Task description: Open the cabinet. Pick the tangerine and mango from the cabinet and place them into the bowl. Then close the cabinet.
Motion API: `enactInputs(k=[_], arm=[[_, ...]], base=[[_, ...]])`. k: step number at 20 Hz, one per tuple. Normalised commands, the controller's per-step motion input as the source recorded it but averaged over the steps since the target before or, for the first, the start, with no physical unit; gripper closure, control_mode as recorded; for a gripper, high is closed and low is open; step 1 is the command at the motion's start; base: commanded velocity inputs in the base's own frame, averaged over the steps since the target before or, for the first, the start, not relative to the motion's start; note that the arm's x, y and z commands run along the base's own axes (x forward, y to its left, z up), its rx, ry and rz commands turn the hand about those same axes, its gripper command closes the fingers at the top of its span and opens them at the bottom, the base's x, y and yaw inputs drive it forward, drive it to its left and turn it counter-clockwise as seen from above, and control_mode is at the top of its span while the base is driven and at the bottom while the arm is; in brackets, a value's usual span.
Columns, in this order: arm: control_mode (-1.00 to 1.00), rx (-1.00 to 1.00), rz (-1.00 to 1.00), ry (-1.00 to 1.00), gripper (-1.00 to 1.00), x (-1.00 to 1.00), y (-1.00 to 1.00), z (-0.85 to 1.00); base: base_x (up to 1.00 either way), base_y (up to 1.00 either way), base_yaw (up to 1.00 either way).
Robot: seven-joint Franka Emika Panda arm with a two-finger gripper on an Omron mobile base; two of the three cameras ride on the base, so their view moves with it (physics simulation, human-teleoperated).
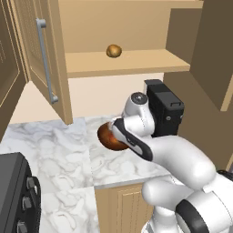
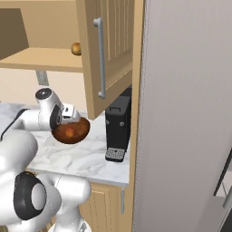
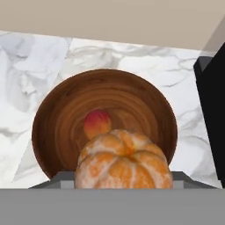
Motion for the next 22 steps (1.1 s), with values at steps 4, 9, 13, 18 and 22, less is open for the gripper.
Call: enactInputs(k=[4, 9, 13, 18, 22], arm=[[-1.00, 0.00, 0.00, -0.02, 1.00, 0.49, 0.07, -0.29], [-1.00, 0.00, 0.00, -0.05, -1.00, 0.26, 0.00, -0.37], [-1.00, 0.00, 0.00, -0.02, -1.00, 0.03, 0.00, -0.05], [-1.00, 0.00, 0.00, 0.00, -1.00, 0.00, 0.00, 0.01], [-1.00, 0.00, 0.00, -0.02, -1.00, -0.01, 0.00, 0.24]], base=[[0.00, 0.00, 0.00], [0.00, 0.00, 0.00], [0.00, 0.00, 0.00], [0.00, 0.00, 0.00], [0.00, 0.00, 0.00]])
